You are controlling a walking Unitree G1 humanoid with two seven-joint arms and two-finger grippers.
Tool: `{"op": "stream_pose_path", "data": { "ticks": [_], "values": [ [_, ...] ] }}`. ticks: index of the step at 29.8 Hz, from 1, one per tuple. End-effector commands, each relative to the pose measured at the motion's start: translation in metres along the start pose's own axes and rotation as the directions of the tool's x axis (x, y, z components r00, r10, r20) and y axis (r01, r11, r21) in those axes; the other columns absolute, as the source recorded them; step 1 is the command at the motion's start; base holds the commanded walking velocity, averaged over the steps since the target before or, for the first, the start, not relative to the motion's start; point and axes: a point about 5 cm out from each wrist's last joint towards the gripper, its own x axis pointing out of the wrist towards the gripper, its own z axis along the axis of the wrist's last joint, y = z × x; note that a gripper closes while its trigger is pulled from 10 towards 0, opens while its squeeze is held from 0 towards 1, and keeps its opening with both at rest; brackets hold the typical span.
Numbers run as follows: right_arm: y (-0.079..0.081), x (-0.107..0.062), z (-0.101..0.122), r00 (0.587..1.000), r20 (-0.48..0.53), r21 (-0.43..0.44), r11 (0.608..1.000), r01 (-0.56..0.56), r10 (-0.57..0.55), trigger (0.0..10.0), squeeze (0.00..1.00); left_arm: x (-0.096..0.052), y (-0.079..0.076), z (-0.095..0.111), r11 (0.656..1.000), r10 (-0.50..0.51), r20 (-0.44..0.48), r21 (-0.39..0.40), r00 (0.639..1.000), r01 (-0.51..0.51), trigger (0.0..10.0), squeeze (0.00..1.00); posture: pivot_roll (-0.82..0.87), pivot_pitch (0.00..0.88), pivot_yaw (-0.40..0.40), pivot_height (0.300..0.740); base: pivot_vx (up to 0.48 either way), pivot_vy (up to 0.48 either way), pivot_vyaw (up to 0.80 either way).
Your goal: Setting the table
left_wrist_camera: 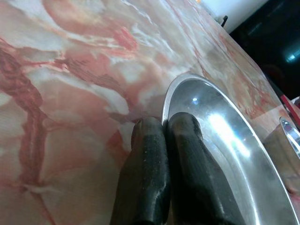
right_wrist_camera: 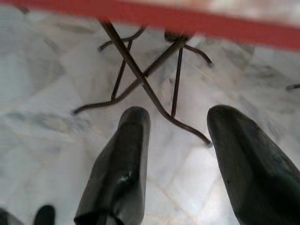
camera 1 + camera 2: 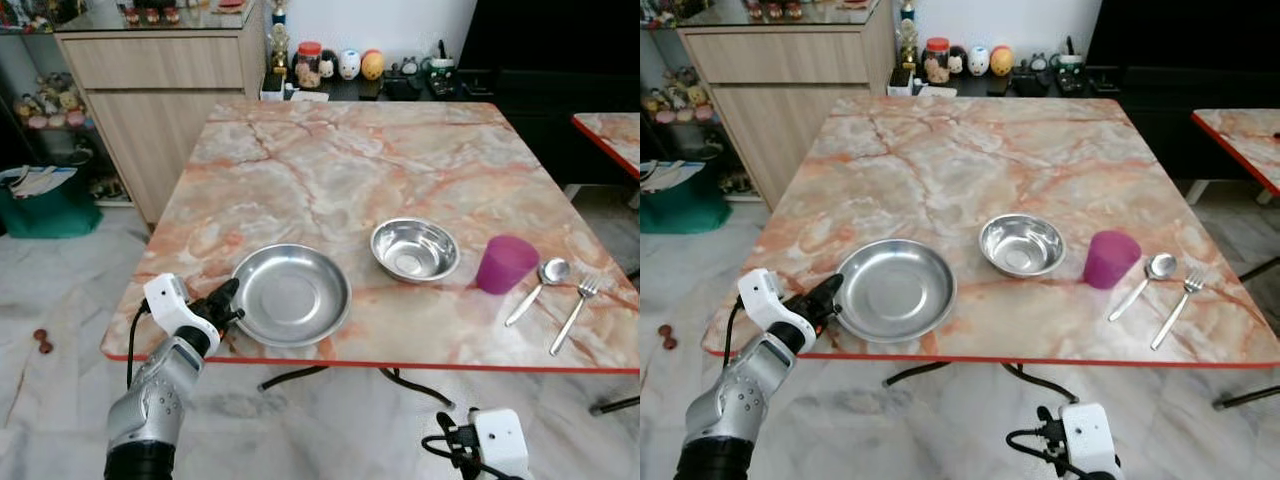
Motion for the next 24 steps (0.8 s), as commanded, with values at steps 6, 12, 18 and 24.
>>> {"op": "stream_pose_path", "data": {
  "ticks": [6,12,18,24],
  "values": [
    [-0.006,-0.013,0.034,0.999,0.037,0.016,0.999,0.029,-0.030,10.0,0.00,0.003,0.001,-0.003,0.999,0.006,-0.028,0.041,1.000,-0.005,10.0,0.00,-0.09,0.000,-0.011,0.732,0.000,0.000,0.00],
    [-0.020,0.001,0.060,0.985,0.148,0.153,0.986,0.068,-0.091,10.0,0.00,0.005,0.000,-0.003,0.999,0.002,-0.028,0.045,1.000,-0.001,10.0,0.00,-0.09,0.000,-0.010,0.732,0.000,0.000,0.00],
    [-0.024,0.035,0.083,0.976,0.202,0.263,0.965,0.020,-0.076,10.0,0.00,0.006,-0.002,-0.002,0.999,-0.001,-0.022,0.051,1.000,0.002,10.0,0.00,-0.07,0.000,-0.012,0.732,0.000,0.000,0.00],
    [-0.016,0.060,0.093,0.974,0.227,0.354,0.931,-0.091,0.009,10.0,1.00,0.004,0.001,0.000,0.998,0.011,-0.009,0.060,1.000,-0.010,10.0,0.00,-0.05,0.000,-0.021,0.732,0.000,0.000,0.00]
  ]
}}
